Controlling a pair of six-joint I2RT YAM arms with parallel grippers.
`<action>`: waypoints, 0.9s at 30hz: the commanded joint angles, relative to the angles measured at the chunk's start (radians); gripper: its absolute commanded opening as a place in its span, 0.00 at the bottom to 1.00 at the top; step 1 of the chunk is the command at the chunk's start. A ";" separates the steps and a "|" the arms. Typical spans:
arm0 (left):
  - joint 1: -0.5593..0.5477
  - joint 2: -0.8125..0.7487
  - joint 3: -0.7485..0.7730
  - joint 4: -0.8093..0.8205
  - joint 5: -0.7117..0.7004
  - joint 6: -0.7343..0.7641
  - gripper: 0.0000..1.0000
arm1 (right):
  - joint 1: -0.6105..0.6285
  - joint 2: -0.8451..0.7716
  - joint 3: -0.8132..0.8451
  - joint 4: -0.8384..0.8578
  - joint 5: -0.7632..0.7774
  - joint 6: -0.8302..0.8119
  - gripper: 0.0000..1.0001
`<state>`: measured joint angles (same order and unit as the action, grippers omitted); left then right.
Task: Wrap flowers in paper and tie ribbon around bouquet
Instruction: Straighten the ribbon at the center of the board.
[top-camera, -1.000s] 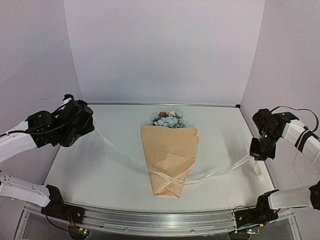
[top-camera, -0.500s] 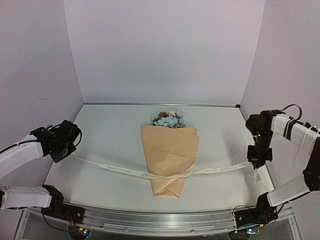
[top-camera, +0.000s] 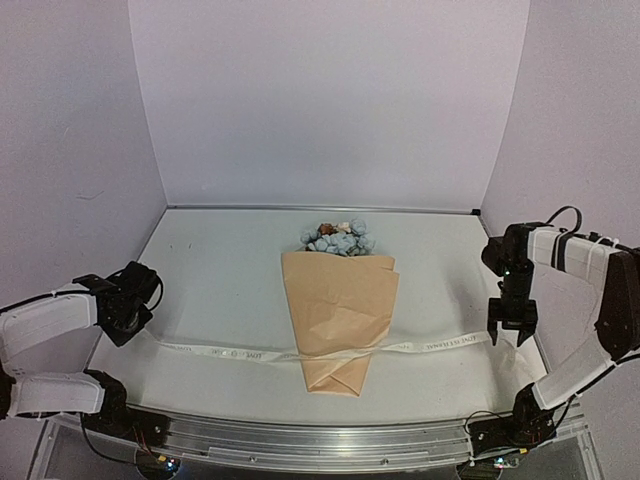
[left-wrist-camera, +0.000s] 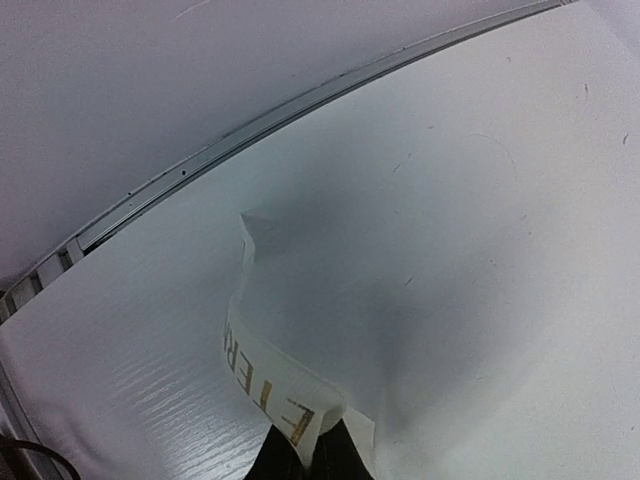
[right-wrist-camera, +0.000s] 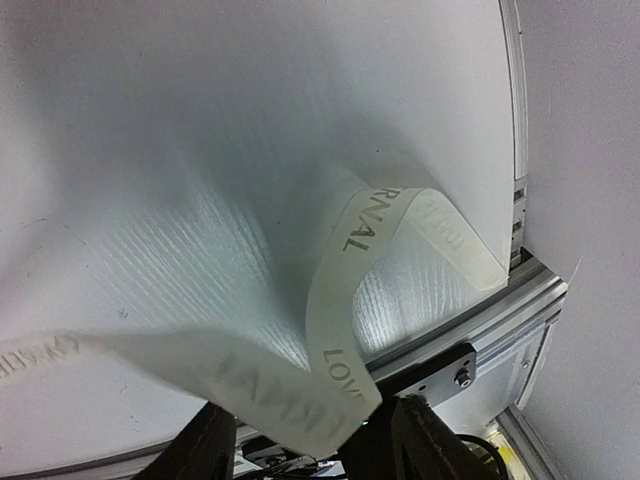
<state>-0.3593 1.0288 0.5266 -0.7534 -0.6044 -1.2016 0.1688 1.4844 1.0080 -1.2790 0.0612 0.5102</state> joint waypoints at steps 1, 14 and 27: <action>0.014 -0.036 0.008 0.007 -0.026 -0.033 0.08 | -0.002 -0.006 0.035 -0.017 -0.020 -0.010 0.67; 0.025 -0.097 0.151 0.000 0.002 0.155 1.00 | 0.100 -0.099 0.096 0.094 -0.234 0.013 0.87; -0.033 -0.060 0.221 0.310 0.470 0.447 0.93 | 0.340 0.115 0.145 0.508 -0.442 0.147 0.88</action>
<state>-0.3489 0.9366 0.7292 -0.6229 -0.3900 -0.8597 0.4660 1.5379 1.1351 -0.9708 -0.2910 0.5766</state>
